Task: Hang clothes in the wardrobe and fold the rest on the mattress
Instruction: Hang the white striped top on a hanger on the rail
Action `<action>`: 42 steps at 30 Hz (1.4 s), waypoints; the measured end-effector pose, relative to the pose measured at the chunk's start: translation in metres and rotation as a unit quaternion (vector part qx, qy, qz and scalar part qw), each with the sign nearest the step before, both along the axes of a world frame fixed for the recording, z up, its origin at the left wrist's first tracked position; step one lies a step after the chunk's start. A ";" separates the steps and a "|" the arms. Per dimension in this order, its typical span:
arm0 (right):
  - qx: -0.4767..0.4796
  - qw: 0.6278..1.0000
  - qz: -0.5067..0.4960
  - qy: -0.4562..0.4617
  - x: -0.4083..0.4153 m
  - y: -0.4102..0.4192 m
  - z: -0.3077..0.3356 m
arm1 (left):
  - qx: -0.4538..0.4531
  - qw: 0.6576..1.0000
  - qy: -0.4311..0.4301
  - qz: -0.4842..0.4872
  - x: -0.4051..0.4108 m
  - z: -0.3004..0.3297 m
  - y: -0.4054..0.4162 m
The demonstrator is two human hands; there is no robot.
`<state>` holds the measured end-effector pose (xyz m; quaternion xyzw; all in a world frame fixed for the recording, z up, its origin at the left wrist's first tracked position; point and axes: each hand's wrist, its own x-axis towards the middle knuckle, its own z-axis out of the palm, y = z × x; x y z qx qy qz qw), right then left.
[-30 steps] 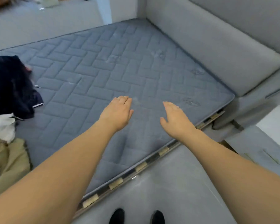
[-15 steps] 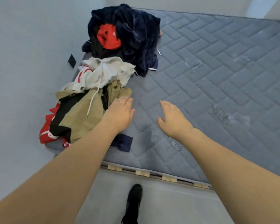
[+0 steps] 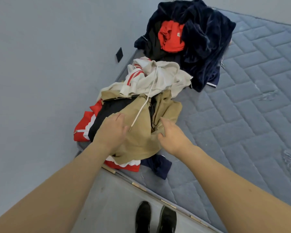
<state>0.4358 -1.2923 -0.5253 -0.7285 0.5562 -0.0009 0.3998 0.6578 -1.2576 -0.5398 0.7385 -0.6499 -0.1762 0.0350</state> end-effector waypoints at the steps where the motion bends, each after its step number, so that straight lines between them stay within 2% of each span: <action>1: 0.015 1.000 -0.015 -0.007 0.004 -0.009 -0.003 | -0.002 1.000 -0.006 0.013 0.009 0.001 -0.004; 3: 0.038 0.998 -0.048 -0.033 0.012 -0.027 -0.009 | -0.011 0.999 -0.008 0.035 0.027 0.003 -0.018; 7: 0.051 0.992 -0.086 -0.078 0.036 -0.073 -0.024 | -0.028 0.995 0.049 0.078 0.057 -0.001 -0.060; 10: 0.031 0.993 -0.084 -0.083 0.056 -0.112 -0.041 | -0.006 0.992 0.074 0.106 0.065 -0.016 -0.105; 13: 0.026 0.988 -0.127 -0.084 0.066 -0.148 -0.063 | 0.013 0.986 0.106 0.127 0.059 -0.040 -0.156; 17: 0.004 0.983 -0.169 -0.064 0.067 -0.197 -0.093 | 0.029 0.985 0.130 0.112 0.052 -0.075 -0.211; 20: 0.024 0.952 -0.288 -0.105 0.070 -0.236 -0.108 | 0.040 0.978 0.178 0.098 0.054 -0.095 -0.247; 22: 0.045 0.917 -0.366 -0.149 0.073 -0.259 -0.114 | 0.024 0.952 0.267 0.150 0.054 -0.102 -0.270; 24: 0.059 0.913 -0.379 -0.138 0.073 -0.274 -0.122 | -0.006 0.928 0.311 0.205 0.057 -0.110 -0.293; 26: 0.059 0.925 -0.356 -0.116 0.073 -0.280 -0.136 | -0.042 0.945 0.265 0.188 0.060 -0.118 -0.314; 28: 0.041 0.932 -0.344 -0.110 0.071 -0.277 -0.149 | -0.060 0.966 0.217 0.125 0.057 -0.125 -0.338; 32: 0.103 0.950 -0.278 -0.100 0.054 -0.266 -0.158 | 0.086 0.988 0.122 0.028 0.029 -0.140 -0.373; 33: 0.132 0.946 -0.273 -0.114 0.047 -0.267 -0.156 | 0.085 0.989 0.119 0.027 0.025 -0.143 -0.377; 34: 0.152 0.938 -0.283 -0.133 0.040 -0.270 -0.153 | 0.054 0.983 0.168 0.054 0.022 -0.142 -0.378; 35: 0.146 0.930 -0.301 -0.151 0.034 -0.275 -0.150 | 0.016 0.958 0.267 0.105 0.021 -0.139 -0.378; 36: 0.118 0.927 -0.318 -0.159 0.027 -0.281 -0.150 | -0.009 0.910 0.380 0.168 0.020 -0.134 -0.377; 38: 0.030 0.945 -0.313 -0.089 0.016 -0.295 -0.149 | -0.033 0.794 0.548 0.259 0.018 -0.112 -0.371; 40: -0.045 0.956 -0.285 -0.043 0.012 -0.306 -0.148 | 0.001 0.693 0.669 0.268 0.012 -0.090 -0.352; 42: -0.086 0.963 -0.253 -0.039 0.019 -0.315 -0.140 | 0.100 0.625 0.746 0.205 0.005 -0.076 -0.317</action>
